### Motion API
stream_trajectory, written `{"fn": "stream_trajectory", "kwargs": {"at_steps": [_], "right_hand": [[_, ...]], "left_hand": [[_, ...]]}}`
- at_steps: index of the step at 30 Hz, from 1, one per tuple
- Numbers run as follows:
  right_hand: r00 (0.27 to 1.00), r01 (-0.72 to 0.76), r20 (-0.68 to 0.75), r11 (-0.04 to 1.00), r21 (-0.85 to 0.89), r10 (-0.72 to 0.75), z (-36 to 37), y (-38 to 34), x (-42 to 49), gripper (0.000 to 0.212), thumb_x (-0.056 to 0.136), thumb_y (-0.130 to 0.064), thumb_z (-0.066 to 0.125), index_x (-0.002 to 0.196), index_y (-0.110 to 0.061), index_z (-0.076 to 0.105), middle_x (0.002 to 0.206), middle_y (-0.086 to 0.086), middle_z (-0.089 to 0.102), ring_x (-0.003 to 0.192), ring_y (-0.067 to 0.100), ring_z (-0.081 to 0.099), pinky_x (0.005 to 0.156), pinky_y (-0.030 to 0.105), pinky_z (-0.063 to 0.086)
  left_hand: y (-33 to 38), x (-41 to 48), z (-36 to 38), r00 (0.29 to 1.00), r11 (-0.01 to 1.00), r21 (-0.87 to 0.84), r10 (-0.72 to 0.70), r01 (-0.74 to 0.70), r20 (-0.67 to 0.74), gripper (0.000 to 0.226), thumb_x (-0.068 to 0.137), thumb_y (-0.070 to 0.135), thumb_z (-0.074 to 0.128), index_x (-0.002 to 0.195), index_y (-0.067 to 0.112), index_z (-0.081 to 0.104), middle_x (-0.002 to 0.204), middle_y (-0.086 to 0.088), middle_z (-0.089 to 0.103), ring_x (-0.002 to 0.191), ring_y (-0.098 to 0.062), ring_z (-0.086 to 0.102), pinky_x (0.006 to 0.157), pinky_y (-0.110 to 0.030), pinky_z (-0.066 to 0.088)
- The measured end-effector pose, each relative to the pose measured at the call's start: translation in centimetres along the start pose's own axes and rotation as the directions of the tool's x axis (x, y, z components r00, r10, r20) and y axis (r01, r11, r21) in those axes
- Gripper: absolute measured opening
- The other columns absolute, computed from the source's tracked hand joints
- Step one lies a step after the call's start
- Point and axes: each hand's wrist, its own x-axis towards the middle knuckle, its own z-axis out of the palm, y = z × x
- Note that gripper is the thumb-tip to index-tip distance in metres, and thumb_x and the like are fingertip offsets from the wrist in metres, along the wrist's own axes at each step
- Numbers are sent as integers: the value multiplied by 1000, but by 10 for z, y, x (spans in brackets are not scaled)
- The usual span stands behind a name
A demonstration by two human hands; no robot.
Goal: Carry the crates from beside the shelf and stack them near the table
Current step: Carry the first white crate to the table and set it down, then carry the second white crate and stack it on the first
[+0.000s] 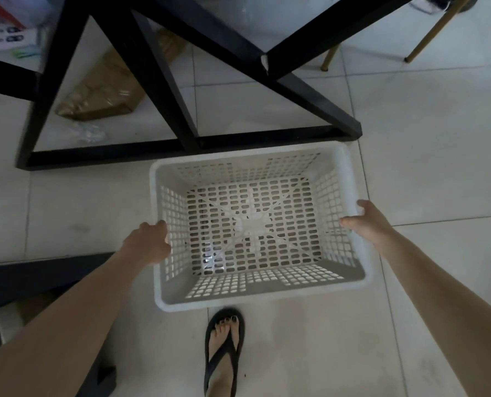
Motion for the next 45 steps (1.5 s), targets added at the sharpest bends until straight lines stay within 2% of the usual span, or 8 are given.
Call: {"fn": "stream_trajectory", "kwargs": {"at_steps": [4, 13, 24, 28, 31, 35, 39, 45], "right_hand": [[994, 100, 47, 987, -123, -95, -8, -6, -51, 63, 87, -21, 63, 143, -14, 36, 142, 13, 47, 120, 30, 54, 83, 30, 40], [877, 466, 308, 812, -352, -370, -42, 5, -269, 45, 97, -29, 47, 131, 0, 50, 135, 19, 53, 122, 32, 53, 100, 38, 44], [642, 767, 561, 414, -491, -522, 5, 27, -568, 39, 95, -26, 46, 126, -5, 56, 132, 14, 56, 117, 29, 55, 92, 30, 43], [545, 837, 648, 306, -453, -532, 53, 44, -670, 32, 93, -29, 48, 113, -9, 62, 118, 13, 63, 103, 26, 60, 78, 27, 41], [486, 873, 677, 282, -397, -553, 89, 70, -741, 26, 92, -29, 53, 100, -5, 61, 115, 16, 64, 113, 32, 58, 91, 34, 46], [472, 881, 689, 253, -401, -550, 139, 118, -814, 31, 91, -27, 55, 106, -1, 62, 118, 16, 63, 115, 31, 57, 96, 35, 44], [483, 870, 696, 204, -448, -531, 190, 177, -875, 30, 91, -32, 53, 108, -9, 59, 124, 10, 60, 109, 24, 56, 89, 31, 43], [499, 852, 696, 149, -501, -517, 247, 248, -940, 18, 91, -29, 53, 96, -12, 57, 108, 14, 63, 92, 23, 56, 73, 24, 37]], "left_hand": [[9, -48, -9, 997, 999, 36, 26, -23, -67, 30, 94, 22, 45, 123, 13, 49, 115, -9, 55, 104, -25, 58, 88, -37, 51], [2, -274, 13, 993, 997, -70, 20, -29, -116, 40, 94, 24, 41, 132, 14, 45, 128, -6, 56, 115, -26, 56, 98, -41, 48], [-133, -589, 58, 973, 962, -260, -135, 85, -185, 30, 93, 27, 45, 114, 9, 55, 126, -9, 57, 113, -33, 55, 98, -47, 47], [-194, -682, 112, 947, 931, -327, -239, 161, -215, 31, 89, 23, 49, 113, 8, 61, 117, -9, 63, 110, -31, 59, 94, -46, 51], [-236, -744, 163, 928, 903, -371, -309, 218, -207, 35, 91, 25, 49, 120, 9, 59, 124, -9, 61, 117, -30, 57, 99, -43, 48], [-291, -817, 238, 912, 870, -405, -373, 280, -171, 40, 94, 24, 48, 131, 10, 53, 109, -6, 64, 117, -29, 58, 99, -42, 49], [-344, -887, 315, 888, 848, -419, -425, 324, -174, 41, 94, 20, 46, 134, 13, 50, 119, -7, 63, 98, -25, 59, 87, -38, 51], [-412, -948, 403, 875, 840, -426, -446, 337, -187, 38, 92, 23, 49, 129, 15, 51, 124, -10, 60, 111, -31, 60, 94, -46, 52]]}}
